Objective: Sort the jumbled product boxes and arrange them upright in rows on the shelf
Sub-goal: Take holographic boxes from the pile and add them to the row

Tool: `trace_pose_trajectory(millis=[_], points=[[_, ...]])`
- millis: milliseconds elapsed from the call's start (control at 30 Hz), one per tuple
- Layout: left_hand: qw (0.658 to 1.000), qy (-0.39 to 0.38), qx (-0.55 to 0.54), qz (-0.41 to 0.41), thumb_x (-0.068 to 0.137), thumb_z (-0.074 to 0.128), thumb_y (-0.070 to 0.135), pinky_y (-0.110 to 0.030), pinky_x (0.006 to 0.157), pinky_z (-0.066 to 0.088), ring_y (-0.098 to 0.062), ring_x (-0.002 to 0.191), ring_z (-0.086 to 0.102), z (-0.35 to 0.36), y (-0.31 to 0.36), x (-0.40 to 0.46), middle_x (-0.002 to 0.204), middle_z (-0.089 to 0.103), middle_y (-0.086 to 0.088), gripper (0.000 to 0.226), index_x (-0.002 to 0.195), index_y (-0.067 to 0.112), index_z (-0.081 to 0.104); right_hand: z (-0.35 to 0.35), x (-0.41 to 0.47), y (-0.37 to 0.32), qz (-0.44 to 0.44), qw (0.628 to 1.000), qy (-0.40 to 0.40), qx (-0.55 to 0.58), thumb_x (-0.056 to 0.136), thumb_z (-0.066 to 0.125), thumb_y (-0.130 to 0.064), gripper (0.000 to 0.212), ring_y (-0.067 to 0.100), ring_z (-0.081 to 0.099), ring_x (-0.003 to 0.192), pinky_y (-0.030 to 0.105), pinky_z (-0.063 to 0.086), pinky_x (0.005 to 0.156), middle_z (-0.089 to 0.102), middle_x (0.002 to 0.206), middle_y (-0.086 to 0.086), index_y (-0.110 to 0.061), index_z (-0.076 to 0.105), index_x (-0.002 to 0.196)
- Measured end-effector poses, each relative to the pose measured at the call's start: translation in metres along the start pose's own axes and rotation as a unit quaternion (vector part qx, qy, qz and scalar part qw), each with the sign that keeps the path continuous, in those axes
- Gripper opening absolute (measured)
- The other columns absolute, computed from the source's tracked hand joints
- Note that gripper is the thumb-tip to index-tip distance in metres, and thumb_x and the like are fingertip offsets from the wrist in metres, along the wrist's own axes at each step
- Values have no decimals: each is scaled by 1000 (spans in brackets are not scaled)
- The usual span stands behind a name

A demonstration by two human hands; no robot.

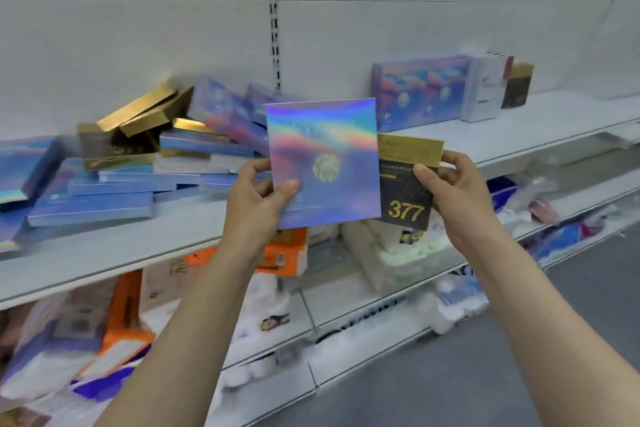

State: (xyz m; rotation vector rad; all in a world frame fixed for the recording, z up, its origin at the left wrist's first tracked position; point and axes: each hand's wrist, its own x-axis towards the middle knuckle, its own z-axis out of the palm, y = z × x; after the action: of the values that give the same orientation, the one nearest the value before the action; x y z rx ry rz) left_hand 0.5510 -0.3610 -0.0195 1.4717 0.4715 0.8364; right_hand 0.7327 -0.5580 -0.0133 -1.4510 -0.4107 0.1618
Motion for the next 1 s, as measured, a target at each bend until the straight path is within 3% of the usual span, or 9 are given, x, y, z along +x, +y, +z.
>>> trace_pose_trajectory(millis=[67,167,267,467,600,667,767,1000], points=[[1000,-7,-16,-6,88,67,7,-21,53,51,-8,68,68,39,-7,0,76,75,8,28,105,24,52,-35,14,0,-8,1000,11,-4,89,71,-13,28,13,72,79,25,55,62,71,91,3,-19,57,112],[999,-16,-27,-19,89,66,6,-24,63,55,-11,75,71,86,-16,5,85,76,4,29,110,21,53,-79,38,3,-6,1000,29,-6,89,71,-12,25,12,71,78,25,54,62,70,82,-4,-24,58,106],[1000,-22,-14,-13,89,65,5,-27,70,57,-13,80,71,126,-20,24,92,75,0,31,115,17,53,-114,67,9,-4,999,47,2,88,72,-14,25,17,71,83,32,53,67,71,85,0,-25,58,106],[999,-35,-16,-17,91,62,5,-23,61,54,-10,75,71,214,-44,82,84,76,7,27,111,21,54,-170,140,32,-1,997,82,9,86,74,-14,28,15,72,80,31,53,63,71,82,-3,-28,58,104],[999,-43,-17,-13,92,62,8,-40,77,56,-15,80,70,282,-63,130,87,75,4,26,108,26,54,-208,208,36,12,995,94,-7,86,74,-15,30,20,74,83,40,61,67,73,94,4,-29,57,105],[999,-39,-22,-10,91,62,10,-46,83,54,-18,81,68,317,-70,155,90,74,0,26,108,29,54,-228,245,33,24,995,92,-18,87,74,-19,28,20,75,83,38,61,63,73,97,4,-30,57,106],[999,-39,-30,-4,92,62,10,-39,78,52,-13,76,66,369,-78,193,82,73,6,28,104,34,54,-259,304,25,26,995,85,-52,90,71,-23,26,18,75,84,32,58,61,73,100,5,-28,57,111],[1000,-5,-13,5,91,64,10,-38,78,52,-15,77,65,456,-101,258,81,71,7,28,99,34,53,-317,422,35,23,993,80,-79,92,69,-26,29,22,73,95,48,59,86,72,105,4,-27,55,117]])
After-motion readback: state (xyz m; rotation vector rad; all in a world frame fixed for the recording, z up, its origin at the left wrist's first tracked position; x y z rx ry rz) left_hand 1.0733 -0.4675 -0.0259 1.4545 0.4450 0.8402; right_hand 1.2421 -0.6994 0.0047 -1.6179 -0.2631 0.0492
